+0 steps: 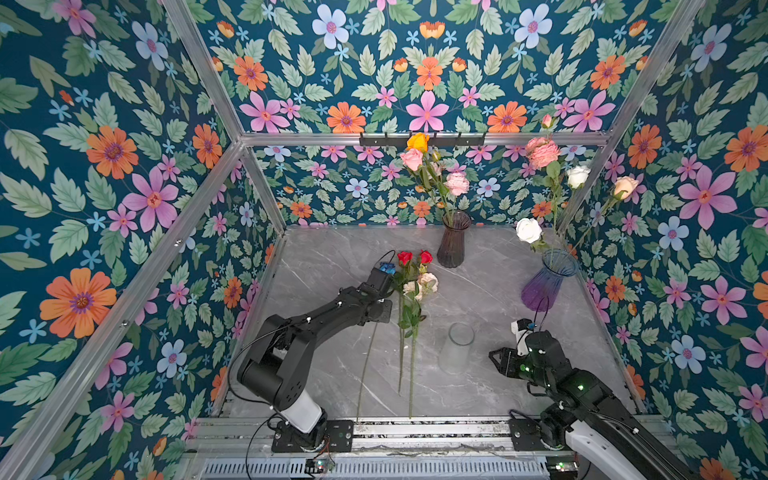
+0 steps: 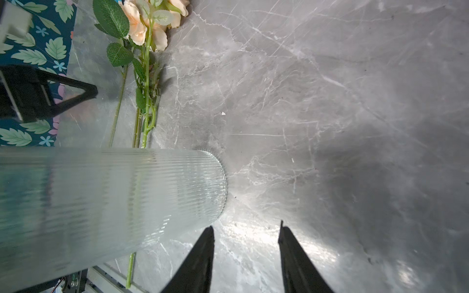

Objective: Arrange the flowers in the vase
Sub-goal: 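Reach the left gripper down to the blue rose stem and close on it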

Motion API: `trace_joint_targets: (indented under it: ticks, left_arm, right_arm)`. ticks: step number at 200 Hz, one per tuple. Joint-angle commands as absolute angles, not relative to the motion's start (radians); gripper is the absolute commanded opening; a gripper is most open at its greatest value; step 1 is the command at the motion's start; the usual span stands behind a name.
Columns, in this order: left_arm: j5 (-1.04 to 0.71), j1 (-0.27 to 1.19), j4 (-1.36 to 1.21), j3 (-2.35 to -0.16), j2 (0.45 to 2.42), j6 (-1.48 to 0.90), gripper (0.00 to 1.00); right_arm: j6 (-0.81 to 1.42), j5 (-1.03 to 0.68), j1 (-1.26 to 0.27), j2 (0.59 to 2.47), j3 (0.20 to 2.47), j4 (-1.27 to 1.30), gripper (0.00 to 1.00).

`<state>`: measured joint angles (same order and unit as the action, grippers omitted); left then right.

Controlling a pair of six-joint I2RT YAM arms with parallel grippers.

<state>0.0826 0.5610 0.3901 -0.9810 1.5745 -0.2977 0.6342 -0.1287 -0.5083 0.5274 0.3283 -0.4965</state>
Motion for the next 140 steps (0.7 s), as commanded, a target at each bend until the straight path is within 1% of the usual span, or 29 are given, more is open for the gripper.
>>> trace_joint_targets:
  ticks: [1, 5, 11, 28, 41, 68, 87, 110, 140]
  left_arm:
    - [0.081, 0.558, 0.428, -0.996, 1.528, -0.309, 0.0]
    - [0.081, 0.557, 0.442, -1.002, 1.523, -0.308, 0.01]
    - [0.072, 0.558, 0.462, -1.007, 1.518, -0.306, 0.13]
    - [0.046, 0.558, 0.5, -0.993, 1.499, -0.309, 0.31]
    - [0.034, 0.558, 0.516, -0.953, 1.472, -0.314, 0.38]
    - [0.03, 0.558, 0.515, -0.844, 1.424, -0.325, 0.39]
    - [0.022, 0.558, 0.513, -0.791, 1.416, -0.334, 0.37]
    - [0.015, 0.566, 0.515, -0.778, 1.414, -0.35, 0.31]
    - [0.009, 0.57, 0.505, -0.761, 1.436, -0.375, 0.31]
  right_arm:
    - [0.626, -0.127, -0.509, 0.528, 0.328, -0.482, 0.44]
    - [0.626, -0.126, -0.508, 0.528, 0.328, -0.482, 0.44]
    - [0.626, -0.126, -0.508, 0.528, 0.328, -0.482, 0.44]
    - [0.626, -0.126, -0.509, 0.526, 0.328, -0.482, 0.44]
    - [0.626, -0.127, -0.509, 0.524, 0.328, -0.482, 0.44]
    - [0.625, -0.126, -0.509, 0.516, 0.326, -0.481, 0.44]
    - [0.624, -0.13, -0.509, 0.513, 0.325, -0.482, 0.44]
    - [0.623, -0.134, -0.509, 0.515, 0.325, -0.478, 0.44]
    - [0.621, -0.137, -0.509, 0.515, 0.324, -0.477, 0.44]
